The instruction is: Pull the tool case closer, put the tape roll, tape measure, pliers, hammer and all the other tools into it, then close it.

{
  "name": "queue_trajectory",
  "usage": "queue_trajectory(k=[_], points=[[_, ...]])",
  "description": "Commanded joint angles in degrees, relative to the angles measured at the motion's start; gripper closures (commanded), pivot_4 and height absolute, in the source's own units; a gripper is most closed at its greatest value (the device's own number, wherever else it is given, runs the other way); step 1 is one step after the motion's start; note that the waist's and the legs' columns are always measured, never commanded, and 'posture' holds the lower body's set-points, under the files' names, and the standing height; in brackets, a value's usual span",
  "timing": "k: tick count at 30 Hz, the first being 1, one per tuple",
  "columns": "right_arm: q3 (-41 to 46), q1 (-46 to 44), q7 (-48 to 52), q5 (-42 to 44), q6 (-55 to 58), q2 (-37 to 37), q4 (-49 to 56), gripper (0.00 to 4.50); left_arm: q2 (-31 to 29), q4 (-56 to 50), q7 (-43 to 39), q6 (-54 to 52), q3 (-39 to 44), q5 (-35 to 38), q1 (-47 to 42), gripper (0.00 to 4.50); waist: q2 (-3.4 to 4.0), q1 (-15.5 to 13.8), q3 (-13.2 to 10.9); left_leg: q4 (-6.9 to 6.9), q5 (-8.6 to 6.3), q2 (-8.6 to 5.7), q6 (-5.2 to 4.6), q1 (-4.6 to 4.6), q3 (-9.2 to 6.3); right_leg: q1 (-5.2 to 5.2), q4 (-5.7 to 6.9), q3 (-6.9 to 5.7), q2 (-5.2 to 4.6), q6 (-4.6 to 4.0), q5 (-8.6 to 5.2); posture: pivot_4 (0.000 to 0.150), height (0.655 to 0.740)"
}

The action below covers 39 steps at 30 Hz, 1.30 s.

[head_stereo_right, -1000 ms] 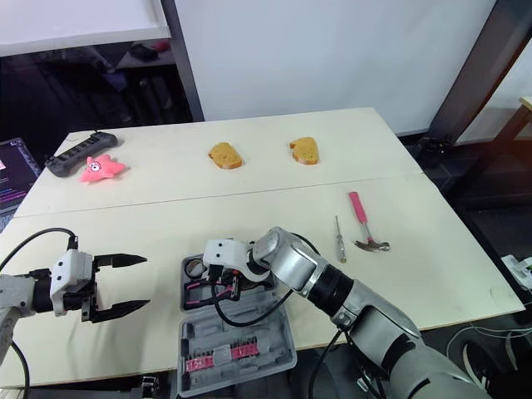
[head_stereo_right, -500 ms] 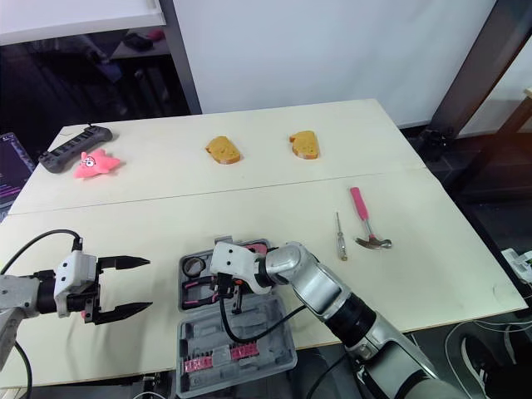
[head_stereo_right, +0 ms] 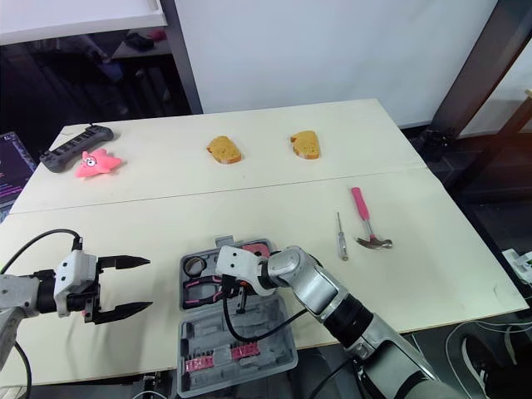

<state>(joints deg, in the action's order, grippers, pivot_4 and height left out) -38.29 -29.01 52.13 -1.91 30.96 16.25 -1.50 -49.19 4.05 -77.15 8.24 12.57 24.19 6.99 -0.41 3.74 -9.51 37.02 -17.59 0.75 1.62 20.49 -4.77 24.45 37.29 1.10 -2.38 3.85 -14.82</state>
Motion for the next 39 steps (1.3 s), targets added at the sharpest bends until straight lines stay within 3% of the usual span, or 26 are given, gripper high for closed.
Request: queue_trajectory(k=[1,10,16,19,23,25,27,39], points=[[-3.9,1.5,0.4,-3.8,-1.5,1.7,-3.1,4.46,-0.5,-0.6,-0.1,0.5,0.9,0.0,0.0,0.00,0.00,0.0,0.0,0.00,0.00,-0.01,0.00,-0.02,0.00,-0.01,0.00,0.00,-0.01,0.00,0.00,0.150,0.7400],[3.0,3.0,-0.3,0.7,-7.9,-0.6,1.9,4.46,-0.5,-0.7,-0.2,0.5,0.7,-0.1,-0.1,0.00,0.00,-0.2,0.0,0.00,0.00,-0.01,0.00,-0.07,-0.01,-0.08,-0.01,-0.01,0.01,0.00,0.00,0.150,0.7400],[12.8,7.0,2.4,7.8,1.5,7.1,18.3,4.46,0.4,-2.8,1.5,-1.1,-0.3,-0.4,1.5,0.00,-0.05,-1.0,-0.4,0.04,0.00,-0.02,0.00,0.01,0.00,-0.03,-0.02,0.01,-0.03,0.01,0.00,0.150,0.7400],[18.8,10.7,5.4,13.3,10.8,15.1,26.5,4.50,0.1,-2.8,1.1,-1.4,-1.7,-1.9,4.1,0.81,-0.07,-1.4,-0.5,0.02,0.00,-0.02,0.00,0.02,0.00,-0.03,-0.06,-0.01,-0.04,0.01,0.00,0.150,0.7400],[22.9,16.8,7.1,16.3,16.9,25.4,31.5,4.50,0.5,-1.3,2.8,-0.4,-4.8,-6.6,5.7,2.64,-0.07,-1.7,-0.6,0.00,0.00,-0.08,0.00,0.09,0.02,-0.04,-0.18,-0.04,-0.12,-0.01,-0.06,0.150,0.7400],[23.0,18.8,5.6,15.7,18.2,27.7,31.1,4.50,1.1,-0.4,4.3,0.9,-6.7,-9.5,5.6,3.72,-0.10,-1.7,-0.7,0.01,0.00,-0.07,0.00,0.08,0.04,-0.04,-0.19,-0.04,-0.10,-0.14,-0.13,0.150,0.7400],[22.7,19.7,4.6,15.3,18.2,28.7,31.1,4.50,1.8,-0.3,5.2,0.9,-7.7,-10.1,5.4,4.43,-0.13,-1.4,-0.7,0.03,0.00,-0.06,0.00,0.05,0.06,-0.05,-0.17,-0.02,-0.08,-0.16,-0.13,0.150,0.7400],[11.1,13.6,-3.7,7.5,17.1,22.2,22.0,4.50,9.1,3.5,14.8,-1.7,-18.7,-19.9,-1.4,4.43,0.07,-1.9,-0.6,0.08,0.00,-0.13,0.00,-0.03,0.07,-0.15,-0.14,0.00,-0.13,0.04,0.00,0.150,0.7400]])
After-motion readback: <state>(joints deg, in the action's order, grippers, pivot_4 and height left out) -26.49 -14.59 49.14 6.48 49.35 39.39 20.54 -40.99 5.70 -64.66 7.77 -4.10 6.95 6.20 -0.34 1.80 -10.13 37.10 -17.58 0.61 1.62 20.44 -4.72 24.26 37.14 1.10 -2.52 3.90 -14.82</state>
